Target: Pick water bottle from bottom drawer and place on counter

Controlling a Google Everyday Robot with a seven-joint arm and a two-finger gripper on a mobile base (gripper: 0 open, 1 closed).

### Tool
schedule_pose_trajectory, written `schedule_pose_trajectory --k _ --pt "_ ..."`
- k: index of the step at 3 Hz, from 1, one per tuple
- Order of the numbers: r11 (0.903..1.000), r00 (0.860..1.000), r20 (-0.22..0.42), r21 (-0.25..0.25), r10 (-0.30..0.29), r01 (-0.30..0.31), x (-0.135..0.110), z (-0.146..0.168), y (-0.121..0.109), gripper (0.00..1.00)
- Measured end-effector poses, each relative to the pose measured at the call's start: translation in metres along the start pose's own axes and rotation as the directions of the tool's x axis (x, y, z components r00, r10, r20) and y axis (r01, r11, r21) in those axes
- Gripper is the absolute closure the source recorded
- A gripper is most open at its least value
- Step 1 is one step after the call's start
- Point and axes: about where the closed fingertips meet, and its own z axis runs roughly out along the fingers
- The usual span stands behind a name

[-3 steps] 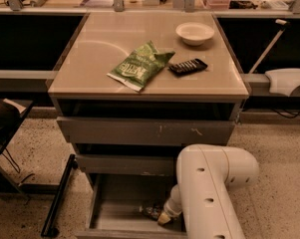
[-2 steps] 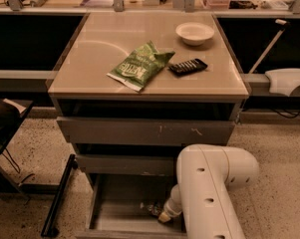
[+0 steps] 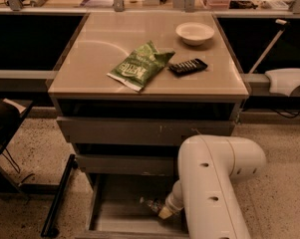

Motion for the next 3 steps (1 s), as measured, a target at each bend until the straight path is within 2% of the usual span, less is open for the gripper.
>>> schedule_pose_trajectory --k 1,2,3 --pt "0.9949 0.998 0.060 0.100 0.012 -0.018 -0.015 -0.074 -0.018 1.00" --pt "0.9715 0.986 0.162 0.224 0.040 -0.077 -0.012 -0.159 -0.029 1.00" --pt "0.9237 0.964 0.254 0.346 0.076 -0.164 0.005 -0.246 -0.037 1.00"
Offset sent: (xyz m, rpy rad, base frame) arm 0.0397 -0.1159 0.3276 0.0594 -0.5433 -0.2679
